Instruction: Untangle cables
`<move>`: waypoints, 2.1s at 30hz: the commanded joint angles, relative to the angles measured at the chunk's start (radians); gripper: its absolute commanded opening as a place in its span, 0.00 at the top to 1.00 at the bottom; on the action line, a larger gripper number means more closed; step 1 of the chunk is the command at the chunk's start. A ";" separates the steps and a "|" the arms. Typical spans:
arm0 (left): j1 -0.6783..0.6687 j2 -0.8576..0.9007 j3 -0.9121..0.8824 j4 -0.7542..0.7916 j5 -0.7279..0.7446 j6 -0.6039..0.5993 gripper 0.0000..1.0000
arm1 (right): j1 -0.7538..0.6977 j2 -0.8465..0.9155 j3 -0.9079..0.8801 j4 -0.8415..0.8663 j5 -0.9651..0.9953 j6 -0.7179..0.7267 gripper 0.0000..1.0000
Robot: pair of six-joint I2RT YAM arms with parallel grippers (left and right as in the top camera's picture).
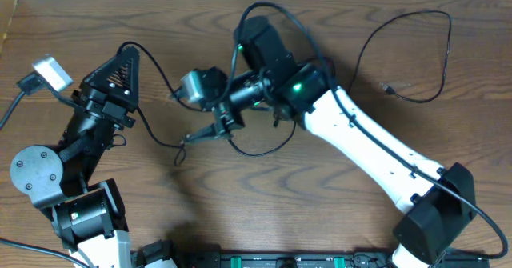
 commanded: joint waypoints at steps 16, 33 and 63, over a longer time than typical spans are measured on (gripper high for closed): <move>-0.002 -0.001 0.023 0.000 -0.178 -0.146 0.92 | 0.106 0.008 0.016 0.039 0.102 0.121 0.33; -0.002 -0.001 0.023 -0.006 -0.177 -0.153 0.93 | 0.106 0.008 0.016 0.038 0.102 0.124 0.99; -0.002 0.122 0.023 -0.210 -0.093 -0.050 0.19 | -0.244 -0.019 0.016 0.000 0.313 0.126 0.99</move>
